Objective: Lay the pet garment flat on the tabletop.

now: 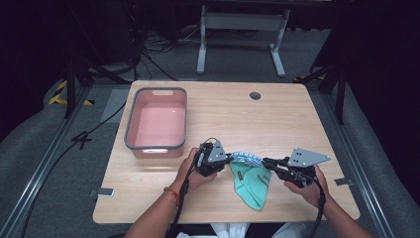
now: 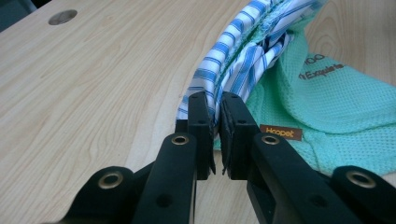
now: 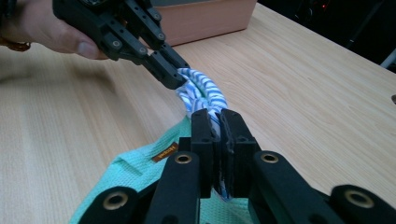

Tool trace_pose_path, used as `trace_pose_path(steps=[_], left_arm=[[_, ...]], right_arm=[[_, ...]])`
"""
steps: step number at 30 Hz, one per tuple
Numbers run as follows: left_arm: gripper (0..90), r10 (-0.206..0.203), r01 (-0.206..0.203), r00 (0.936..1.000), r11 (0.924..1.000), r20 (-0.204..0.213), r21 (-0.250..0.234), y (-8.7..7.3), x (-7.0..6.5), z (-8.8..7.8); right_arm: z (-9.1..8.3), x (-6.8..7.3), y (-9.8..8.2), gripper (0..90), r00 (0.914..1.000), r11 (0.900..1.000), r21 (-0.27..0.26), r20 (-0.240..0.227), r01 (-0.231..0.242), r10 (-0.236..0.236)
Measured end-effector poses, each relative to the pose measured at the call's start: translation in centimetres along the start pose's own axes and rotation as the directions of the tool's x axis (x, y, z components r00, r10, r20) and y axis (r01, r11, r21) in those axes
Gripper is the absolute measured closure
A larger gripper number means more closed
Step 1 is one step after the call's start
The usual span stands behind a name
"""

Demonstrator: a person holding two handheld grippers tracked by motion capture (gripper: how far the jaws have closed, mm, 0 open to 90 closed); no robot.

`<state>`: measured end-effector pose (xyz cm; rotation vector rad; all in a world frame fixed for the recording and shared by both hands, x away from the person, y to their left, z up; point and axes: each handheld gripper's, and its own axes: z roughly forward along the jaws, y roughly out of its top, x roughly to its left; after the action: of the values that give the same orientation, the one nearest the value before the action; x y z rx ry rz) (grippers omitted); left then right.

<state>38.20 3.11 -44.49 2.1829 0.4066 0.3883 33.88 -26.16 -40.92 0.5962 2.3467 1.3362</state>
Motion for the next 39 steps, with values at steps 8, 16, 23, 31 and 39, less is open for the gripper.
trace_pose_path(steps=[8, 16, 23, 31, 39], left_arm=[[84.9, -0.025, 0.025, 0.9996, 0.9997, -0.017, -0.004, 1.8, 1.2, 0.0], [85.3, -0.025, 0.027, 0.9986, 0.9984, -0.048, 0.049, 3.5, 2.4, 1.5], [85.4, -0.042, 0.047, 0.9969, 0.9948, -0.066, 0.090, 4.2, 3.9, 3.4], [85.3, -0.057, 0.067, 0.9948, 0.9900, -0.084, 0.124, 4.8, 4.9, 5.7], [85.3, -0.037, 0.056, 0.9937, 0.9828, -0.106, 0.176, 5.1, 5.4, 8.2]], right_arm=[[0.0, -1.3, 0.5, 85.0, 0.9992, 1.000, 0.008, 0.039, -0.007, 0.007], [0.6, -3.6, 0.9, 84.8, 0.9953, 0.999, 0.040, 0.096, -0.018, 0.014], [1.9, -5.6, 0.7, 84.7, 0.9904, 0.996, 0.075, 0.132, -0.050, 0.040], [3.5, -8.3, -0.5, 84.6, 0.9826, 0.991, 0.094, 0.170, -0.091, 0.074], [4.8, -10.3, -2.1, 84.5, 0.9693, 0.982, 0.114, 0.214, -0.147, 0.121]])
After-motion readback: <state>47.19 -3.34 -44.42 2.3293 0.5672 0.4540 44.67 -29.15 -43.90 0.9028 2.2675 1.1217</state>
